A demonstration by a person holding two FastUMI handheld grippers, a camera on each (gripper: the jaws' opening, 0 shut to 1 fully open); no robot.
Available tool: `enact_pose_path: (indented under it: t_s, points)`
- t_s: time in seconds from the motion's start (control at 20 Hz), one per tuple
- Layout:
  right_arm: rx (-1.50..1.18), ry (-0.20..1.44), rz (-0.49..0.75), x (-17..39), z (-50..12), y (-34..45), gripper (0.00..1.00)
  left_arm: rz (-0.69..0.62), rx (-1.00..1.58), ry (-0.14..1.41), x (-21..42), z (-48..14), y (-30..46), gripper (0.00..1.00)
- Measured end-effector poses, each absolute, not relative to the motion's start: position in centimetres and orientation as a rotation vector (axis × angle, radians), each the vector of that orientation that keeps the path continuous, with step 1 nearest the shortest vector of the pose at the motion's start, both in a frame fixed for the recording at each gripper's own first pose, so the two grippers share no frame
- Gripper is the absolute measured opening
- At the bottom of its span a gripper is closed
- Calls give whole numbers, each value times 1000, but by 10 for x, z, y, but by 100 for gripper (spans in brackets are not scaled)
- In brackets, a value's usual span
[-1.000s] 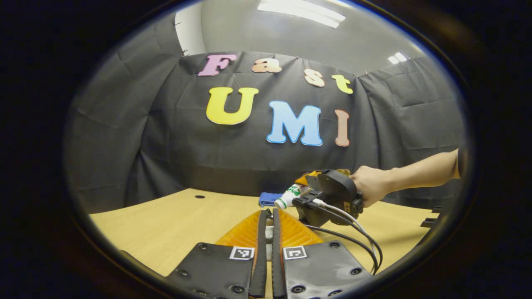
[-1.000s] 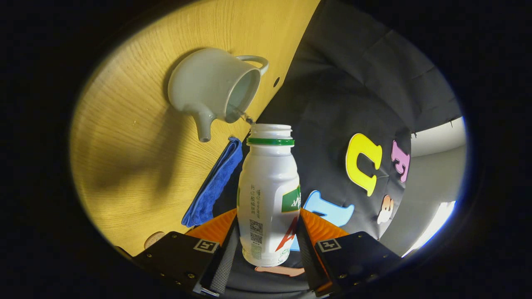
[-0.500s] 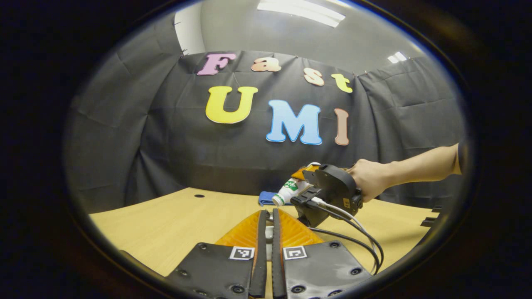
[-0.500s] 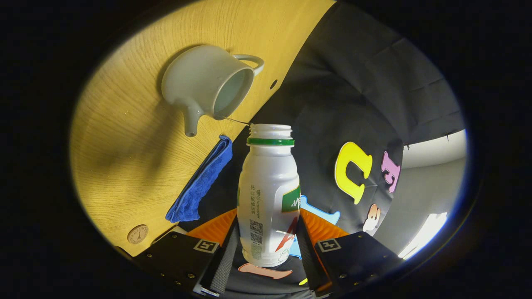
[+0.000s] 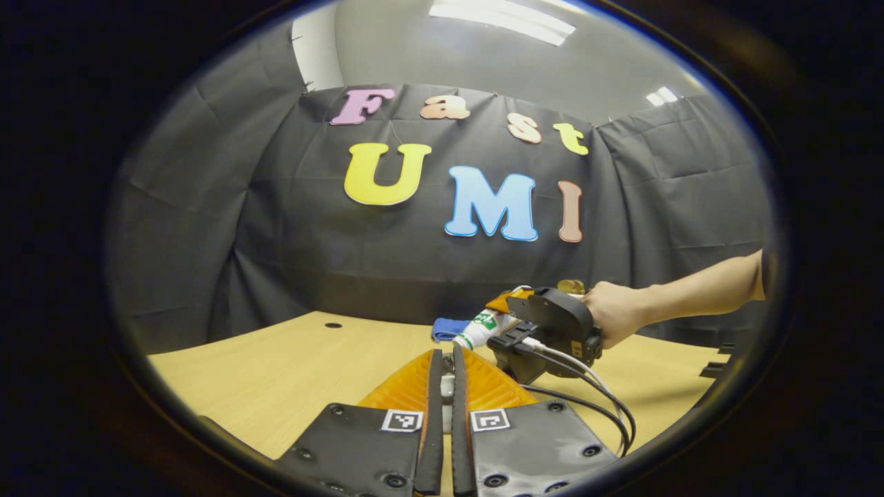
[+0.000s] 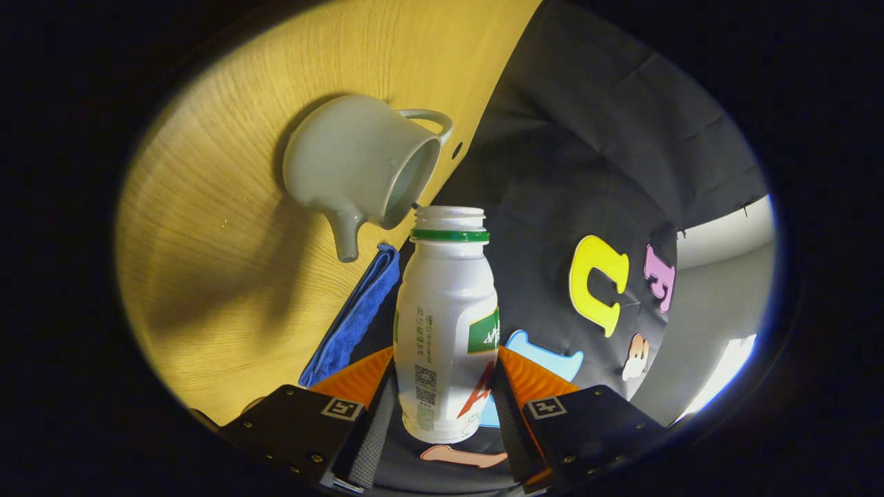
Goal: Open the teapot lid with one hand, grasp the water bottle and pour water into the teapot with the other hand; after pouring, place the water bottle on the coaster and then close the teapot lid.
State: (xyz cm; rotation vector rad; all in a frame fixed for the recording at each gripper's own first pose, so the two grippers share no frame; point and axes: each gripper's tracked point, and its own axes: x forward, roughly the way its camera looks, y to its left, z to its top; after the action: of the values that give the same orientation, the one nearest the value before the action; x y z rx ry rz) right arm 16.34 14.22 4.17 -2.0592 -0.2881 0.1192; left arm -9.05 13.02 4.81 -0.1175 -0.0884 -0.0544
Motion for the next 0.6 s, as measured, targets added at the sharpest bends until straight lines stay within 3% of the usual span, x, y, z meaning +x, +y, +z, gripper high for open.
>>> enact_pose_path:
  t_s: [0.15,0.3,0.4,0.45,0.5,0.6]
  points:
    - [-1967,-264,152,167,35,140,71,-52,-122,-90,-91,47,131,11]
    - [-1862,-240,172,166,32,138,71,-43,-129,-92,-90,49,136,16]
    - [-1798,-246,174,165,32,135,71,-36,-132,-102,-91,51,139,11]
    - [-1753,-245,177,165,31,134,71,-33,-133,-108,-92,54,142,16]
    - [-1702,-246,172,164,32,130,71,-28,-134,-115,-93,57,144,11]
    - [-1593,-251,167,161,36,125,71,-29,-150,-126,-92,59,146,12]
